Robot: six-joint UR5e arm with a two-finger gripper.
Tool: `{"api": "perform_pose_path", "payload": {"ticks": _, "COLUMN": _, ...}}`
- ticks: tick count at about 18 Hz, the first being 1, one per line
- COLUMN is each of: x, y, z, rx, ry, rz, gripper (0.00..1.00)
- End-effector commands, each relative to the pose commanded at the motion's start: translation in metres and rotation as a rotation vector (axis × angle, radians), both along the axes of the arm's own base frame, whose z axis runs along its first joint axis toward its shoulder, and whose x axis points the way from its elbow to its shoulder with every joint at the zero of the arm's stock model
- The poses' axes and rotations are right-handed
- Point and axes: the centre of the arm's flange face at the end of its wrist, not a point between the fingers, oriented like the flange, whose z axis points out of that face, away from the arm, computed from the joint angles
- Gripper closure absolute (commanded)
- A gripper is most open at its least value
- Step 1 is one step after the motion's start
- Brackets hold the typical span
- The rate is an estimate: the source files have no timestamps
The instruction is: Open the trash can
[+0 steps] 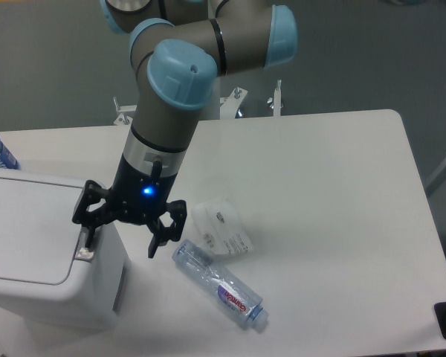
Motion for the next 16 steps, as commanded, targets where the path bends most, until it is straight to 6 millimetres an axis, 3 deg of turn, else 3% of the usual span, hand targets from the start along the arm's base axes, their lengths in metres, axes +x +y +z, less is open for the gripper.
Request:
{"api": "perform_pose_path", "payload": {"ticks": 12, "x": 0.000, "y": 0.000, "z": 0.003, "rx": 0.004, "ry": 0.004, "rz": -0.003, "gripper": 0.00}}
{"api": "perform_pose_path", "payload": {"ticks": 16, "x": -0.009, "y": -0.004, "z": 0.011, "rx": 0.018, "ry": 0.020, "rz": 0.004, "gripper": 0.00}}
